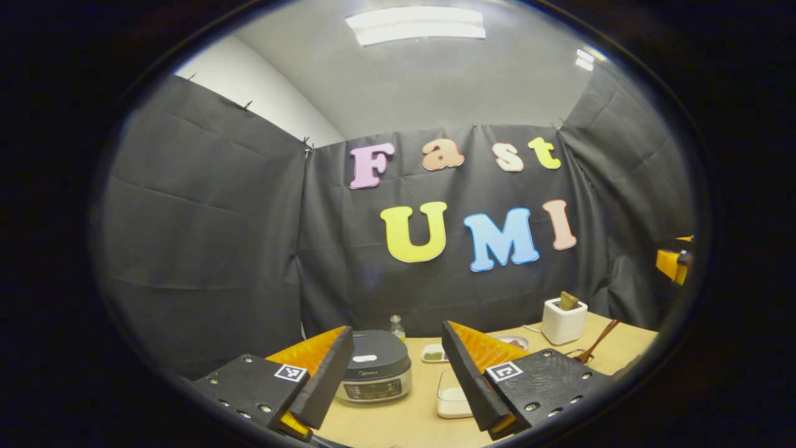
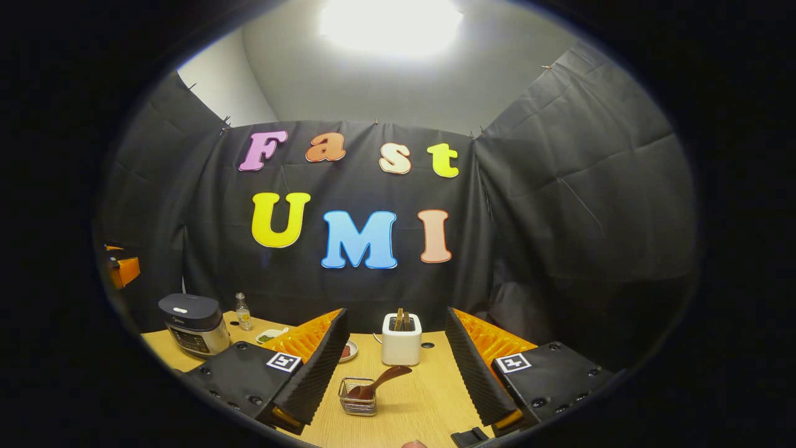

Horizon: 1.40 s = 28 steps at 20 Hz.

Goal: Close the left gripper, press the button to open the rice cooker; take a wooden spoon from the chopstick holder with the right hand, scoop a spoonful of rice and pour it into the rice cooker, then put the wooden spoon back into the chopstick holder.

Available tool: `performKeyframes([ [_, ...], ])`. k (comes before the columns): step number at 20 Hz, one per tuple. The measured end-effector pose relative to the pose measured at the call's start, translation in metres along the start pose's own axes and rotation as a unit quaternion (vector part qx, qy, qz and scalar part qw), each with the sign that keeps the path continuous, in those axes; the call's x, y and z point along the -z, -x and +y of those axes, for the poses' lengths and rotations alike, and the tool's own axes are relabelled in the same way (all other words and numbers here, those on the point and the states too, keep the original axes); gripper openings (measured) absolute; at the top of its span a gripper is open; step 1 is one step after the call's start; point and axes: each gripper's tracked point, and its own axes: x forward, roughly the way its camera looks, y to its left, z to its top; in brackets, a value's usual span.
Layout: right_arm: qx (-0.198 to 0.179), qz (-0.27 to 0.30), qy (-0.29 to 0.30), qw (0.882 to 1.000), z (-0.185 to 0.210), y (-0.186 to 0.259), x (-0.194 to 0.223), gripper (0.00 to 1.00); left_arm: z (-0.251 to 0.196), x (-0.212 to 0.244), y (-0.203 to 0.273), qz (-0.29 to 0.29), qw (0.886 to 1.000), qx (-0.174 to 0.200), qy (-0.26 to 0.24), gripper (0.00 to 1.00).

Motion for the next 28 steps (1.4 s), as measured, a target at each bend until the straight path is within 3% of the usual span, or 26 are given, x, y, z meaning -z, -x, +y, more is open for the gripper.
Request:
performKeyframes([
  [11,-0.004,0.003,0.001,1.000,-0.002,-0.001,0.004,0.96,-0.003,0.000,0.003,0.012,1.000,0.012,-0.003,0.88],
  [13,-0.003,0.003,-0.001,1.000,-0.004,-0.002,0.004,0.96,-0.007,0.000,0.001,0.013,1.000,0.014,-0.001,0.69],
  [16,-0.004,0.003,0.000,1.000,-0.007,-0.002,0.005,0.96,-0.003,-0.003,0.004,0.008,1.000,0.001,0.000,0.67],
  [18,-0.006,0.002,0.001,1.000,-0.009,-0.004,0.004,0.96,-0.010,-0.004,0.004,0.012,1.000,0.008,0.005,0.41],
  [19,-0.009,0.001,0.000,1.000,-0.009,-0.005,0.004,0.96,-0.007,-0.003,0.003,0.011,1.000,-0.003,0.004,0.43],
  [23,-0.020,-0.001,0.004,1.000,-0.013,-0.007,0.004,0.97,-0.011,-0.003,0.005,0.018,1.000,-0.005,0.019,0.14],
  [25,-0.028,-0.004,0.005,1.000,-0.015,-0.008,0.004,0.97,-0.013,-0.006,0.008,0.018,0.999,-0.014,0.027,0.05],
  [28,-0.043,-0.002,-0.002,0.999,-0.018,-0.011,0.009,0.97,-0.004,-0.010,0.008,0.013,0.999,-0.031,0.028,0.02],
])
